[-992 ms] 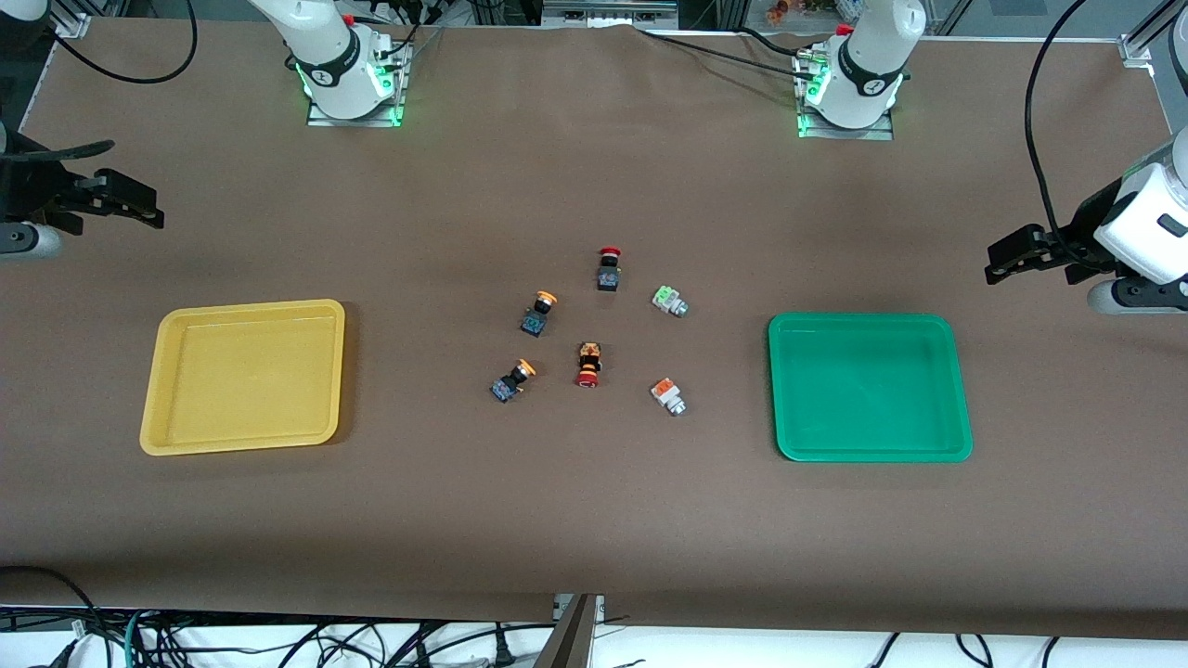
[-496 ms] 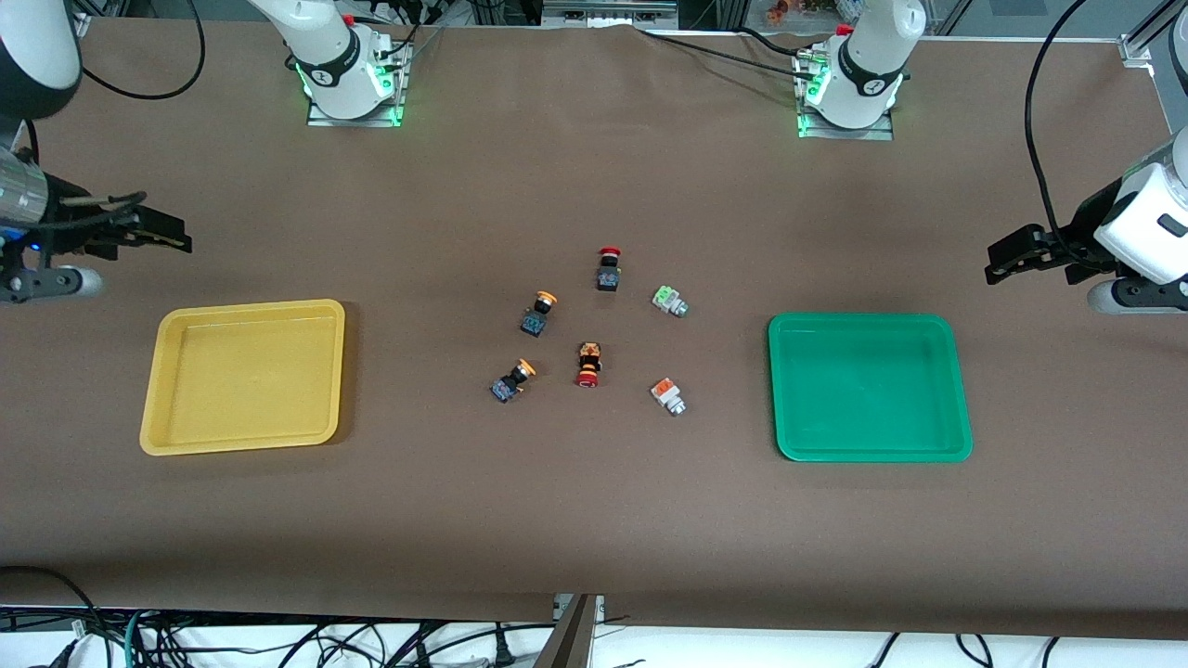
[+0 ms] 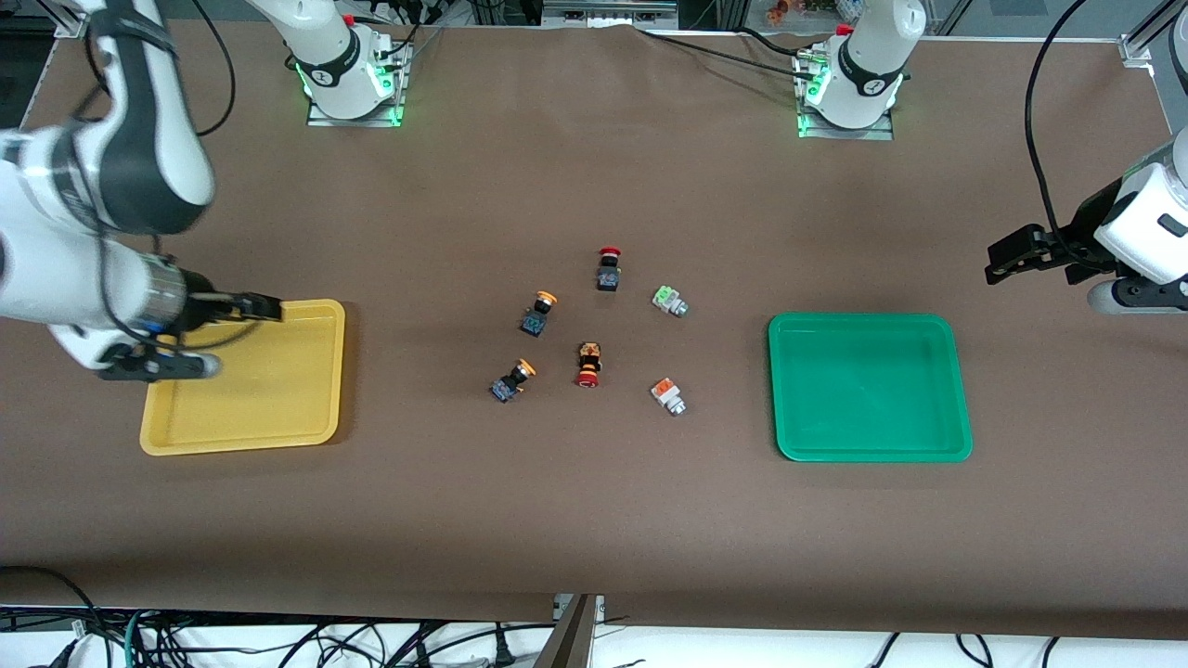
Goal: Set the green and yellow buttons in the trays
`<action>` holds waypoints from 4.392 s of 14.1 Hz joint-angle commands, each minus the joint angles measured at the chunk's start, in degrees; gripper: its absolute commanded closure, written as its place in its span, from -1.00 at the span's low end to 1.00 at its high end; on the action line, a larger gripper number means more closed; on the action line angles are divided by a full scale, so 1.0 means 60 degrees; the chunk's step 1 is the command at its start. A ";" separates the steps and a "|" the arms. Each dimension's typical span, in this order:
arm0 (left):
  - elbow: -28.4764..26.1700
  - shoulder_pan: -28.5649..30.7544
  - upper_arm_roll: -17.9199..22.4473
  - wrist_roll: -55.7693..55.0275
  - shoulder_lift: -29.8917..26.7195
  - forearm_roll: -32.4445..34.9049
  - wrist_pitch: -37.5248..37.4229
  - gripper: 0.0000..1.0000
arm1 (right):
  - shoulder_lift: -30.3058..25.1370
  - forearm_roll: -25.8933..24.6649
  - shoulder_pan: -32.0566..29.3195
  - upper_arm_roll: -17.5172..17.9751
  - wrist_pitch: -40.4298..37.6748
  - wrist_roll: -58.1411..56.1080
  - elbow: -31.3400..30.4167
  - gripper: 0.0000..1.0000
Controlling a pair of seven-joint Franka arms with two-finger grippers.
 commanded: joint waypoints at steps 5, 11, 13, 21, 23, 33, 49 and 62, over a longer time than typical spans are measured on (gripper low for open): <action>0.0282 0.0012 0.0000 0.0036 0.0130 -0.0016 -0.0061 -1.00 | 0.1309 0.0163 0.2616 -0.0027 0.1929 0.5084 0.0154 -1.00; 0.0282 0.0013 0.0000 0.0050 0.0130 -0.0016 -0.0061 -1.00 | 0.2745 0.0148 0.4507 -0.0042 0.4112 0.8529 0.0007 -1.00; 0.0282 0.0013 0.0000 0.0094 0.0130 -0.0016 -0.0061 -1.00 | 0.3097 0.0104 0.4875 -0.0042 0.4319 0.8724 -0.0036 -1.00; 0.0282 0.0013 0.0000 0.0153 0.0130 -0.0001 -0.0061 -1.00 | 0.3216 0.0090 0.5169 -0.0042 0.5770 0.8739 -0.1077 -0.36; 0.0282 0.0013 0.0000 0.0124 0.0145 -0.0001 -0.0061 -1.00 | 0.3216 0.0119 0.5213 -0.0042 0.5770 0.8739 -0.1077 0.94; 0.0296 0.0027 0.0014 0.0124 0.0306 0.0087 -0.0061 -1.00 | 0.1547 0.0104 0.3443 -0.0990 0.2478 0.3828 -0.0623 1.00; 0.0692 -0.0644 -0.0073 -0.0037 0.3016 -0.0001 0.1301 -1.00 | 0.3186 0.0661 0.0087 -0.3338 0.3791 -0.4518 -0.0681 0.08; -0.1443 -0.2812 -0.0425 -0.7447 0.2928 -0.2535 0.1120 -1.00 | 0.2468 0.1772 0.3963 -0.3089 0.3087 0.2751 -0.0315 -1.00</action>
